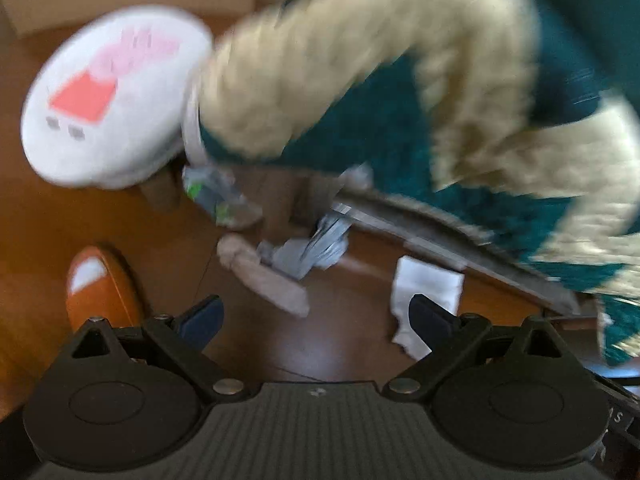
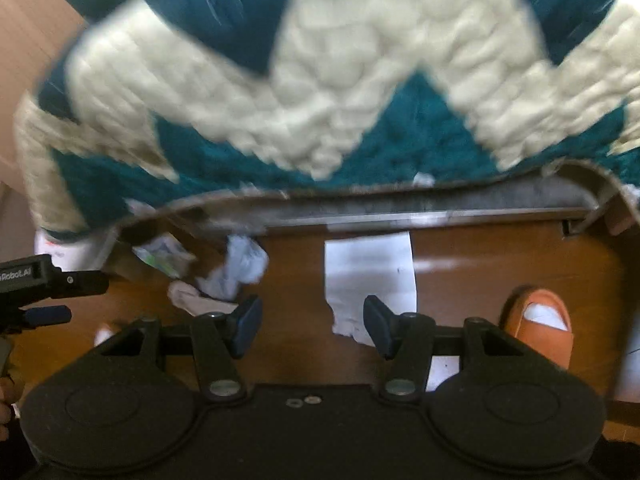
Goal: Collect trash
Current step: 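Move both tools back down toward the remaining trash on the floor, then grasp the pale sock with the left tool while the right tool grasps the white paper towel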
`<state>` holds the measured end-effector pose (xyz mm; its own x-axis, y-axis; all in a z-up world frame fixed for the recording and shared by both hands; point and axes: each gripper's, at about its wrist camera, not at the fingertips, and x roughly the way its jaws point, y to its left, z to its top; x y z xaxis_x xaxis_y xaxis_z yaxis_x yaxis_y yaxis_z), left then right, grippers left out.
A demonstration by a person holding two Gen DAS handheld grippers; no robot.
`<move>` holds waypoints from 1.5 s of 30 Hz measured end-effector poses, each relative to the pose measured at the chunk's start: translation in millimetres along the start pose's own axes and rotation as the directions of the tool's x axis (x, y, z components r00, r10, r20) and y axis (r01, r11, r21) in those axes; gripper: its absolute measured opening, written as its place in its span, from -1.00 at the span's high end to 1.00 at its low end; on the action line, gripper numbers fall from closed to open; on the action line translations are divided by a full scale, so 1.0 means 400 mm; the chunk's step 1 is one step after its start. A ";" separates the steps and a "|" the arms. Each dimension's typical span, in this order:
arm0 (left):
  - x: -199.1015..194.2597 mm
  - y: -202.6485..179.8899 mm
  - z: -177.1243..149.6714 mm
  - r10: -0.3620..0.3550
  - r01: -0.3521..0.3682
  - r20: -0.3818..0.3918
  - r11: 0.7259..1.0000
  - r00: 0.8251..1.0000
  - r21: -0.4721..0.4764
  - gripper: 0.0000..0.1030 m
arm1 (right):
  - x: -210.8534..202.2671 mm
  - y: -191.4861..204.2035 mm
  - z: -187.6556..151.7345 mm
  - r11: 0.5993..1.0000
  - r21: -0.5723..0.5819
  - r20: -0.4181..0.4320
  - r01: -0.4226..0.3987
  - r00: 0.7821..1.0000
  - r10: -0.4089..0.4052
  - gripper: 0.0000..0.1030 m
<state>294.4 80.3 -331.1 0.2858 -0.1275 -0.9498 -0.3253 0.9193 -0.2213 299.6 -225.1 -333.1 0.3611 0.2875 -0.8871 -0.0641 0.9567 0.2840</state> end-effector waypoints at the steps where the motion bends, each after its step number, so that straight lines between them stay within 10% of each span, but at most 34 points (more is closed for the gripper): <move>1: 0.039 0.009 0.004 0.011 -0.011 -0.024 1.000 1.000 -0.019 -0.93 | 0.037 0.000 -0.001 1.000 -0.015 -0.023 0.015 1.000 -0.016 -0.09; 14: 0.416 0.129 0.054 0.067 -0.099 -0.172 0.978 0.983 -0.182 -0.93 | 0.415 0.018 -0.016 0.984 -0.145 -0.205 0.100 0.970 -0.128 -0.08; 28: 0.544 0.227 0.078 0.040 -0.082 -0.142 0.950 0.989 -0.302 -0.91 | 0.570 0.015 -0.037 0.959 -0.227 -0.212 0.168 0.953 -0.217 -0.08; 34: 0.558 0.254 0.070 0.033 -0.092 -0.172 0.933 0.984 -0.347 -0.17 | 0.590 0.007 -0.054 0.953 -0.228 -0.213 0.198 0.945 -0.248 -0.09; 42: 0.561 0.265 0.060 0.014 -0.084 -0.181 0.919 0.983 -0.386 0.29 | 0.588 0.016 -0.060 0.952 -0.225 -0.202 0.205 0.947 -0.252 -0.02; 45: 0.561 0.267 0.056 0.030 -0.099 -0.188 0.923 0.982 -0.371 0.39 | 0.575 0.016 -0.064 0.953 -0.222 -0.187 0.207 0.950 -0.250 0.48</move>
<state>344.0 158.3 -563.0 0.1018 -0.1679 -0.9805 -0.6631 0.7233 -0.1927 358.5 -151.8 -544.6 0.1847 0.0420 -0.9819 -0.1927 0.9812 0.0057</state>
